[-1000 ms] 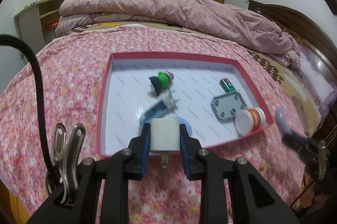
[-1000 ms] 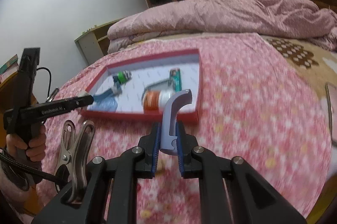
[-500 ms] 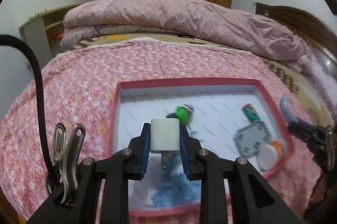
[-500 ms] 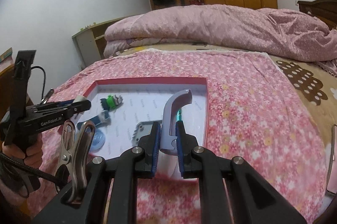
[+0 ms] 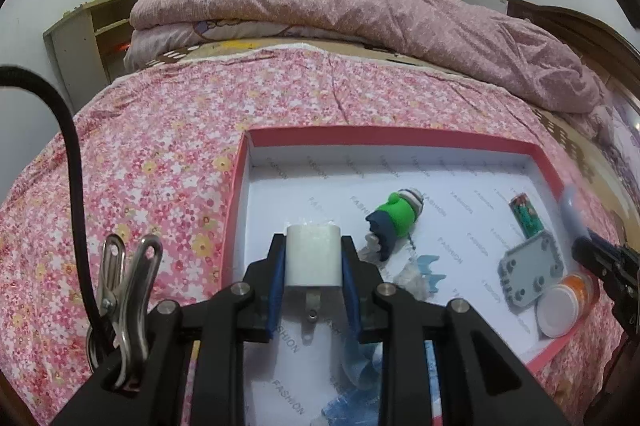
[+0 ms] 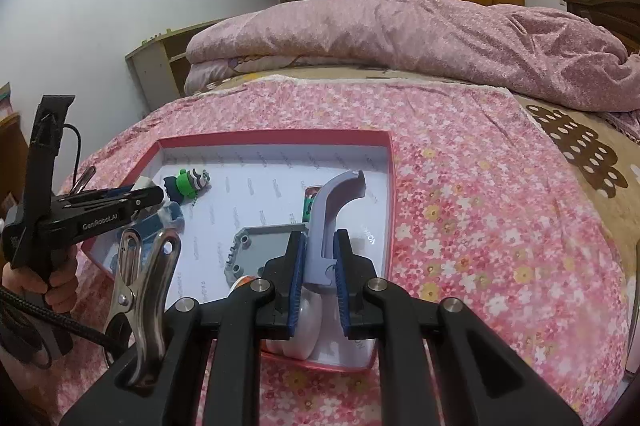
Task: Organize rigid objects
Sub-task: 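Open both grippers to drop plug and hook into the tray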
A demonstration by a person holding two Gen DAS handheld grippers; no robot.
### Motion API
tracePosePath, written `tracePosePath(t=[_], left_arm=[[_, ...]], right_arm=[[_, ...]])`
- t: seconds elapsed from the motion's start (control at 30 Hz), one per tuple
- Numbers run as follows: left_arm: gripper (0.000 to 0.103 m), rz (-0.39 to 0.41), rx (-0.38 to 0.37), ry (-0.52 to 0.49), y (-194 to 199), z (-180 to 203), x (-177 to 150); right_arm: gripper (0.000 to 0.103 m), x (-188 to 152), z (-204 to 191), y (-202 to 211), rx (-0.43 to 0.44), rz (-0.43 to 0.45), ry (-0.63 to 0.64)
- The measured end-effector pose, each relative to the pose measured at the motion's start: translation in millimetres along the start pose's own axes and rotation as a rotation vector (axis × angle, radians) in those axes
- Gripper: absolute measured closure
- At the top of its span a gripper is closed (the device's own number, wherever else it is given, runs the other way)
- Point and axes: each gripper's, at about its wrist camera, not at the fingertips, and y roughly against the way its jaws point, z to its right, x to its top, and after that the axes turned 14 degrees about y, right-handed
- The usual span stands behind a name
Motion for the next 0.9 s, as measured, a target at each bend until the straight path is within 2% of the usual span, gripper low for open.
tracePosePath(t=[0.1, 0.13, 0.17, 0.27, 0.43, 0.9], left_arm=[[0.07, 0.013, 0.001, -0.019, 2, 3, -1], [0.062, 0.013, -0.004, -0.024, 3, 4, -1], [0.057, 0.014, -0.004, -0.025, 5, 5, -2], [0.051, 0.03, 0.001, -0.031, 11, 6, -2], [0.048, 0.033, -0.003, -0.024, 26, 5, -5], [0.046, 0.044, -0.038, -0.013, 77, -2, -34]], right_arm=[[0.087, -1, 0, 1, 0.003, 0.0, -0.007], [0.086, -1, 0, 1, 0.013, 0.001, -0.011], [0.085, 0, 0, 1, 0.028, -0.001, -0.011], [0.076, 1, -2, 4, 0.031, 0.005, 0.007], [0.064, 3, -10, 16, 0.003, 0.029, 0.032], [0.062, -8, -23, 45, 0.027, 0.026, 0.012]])
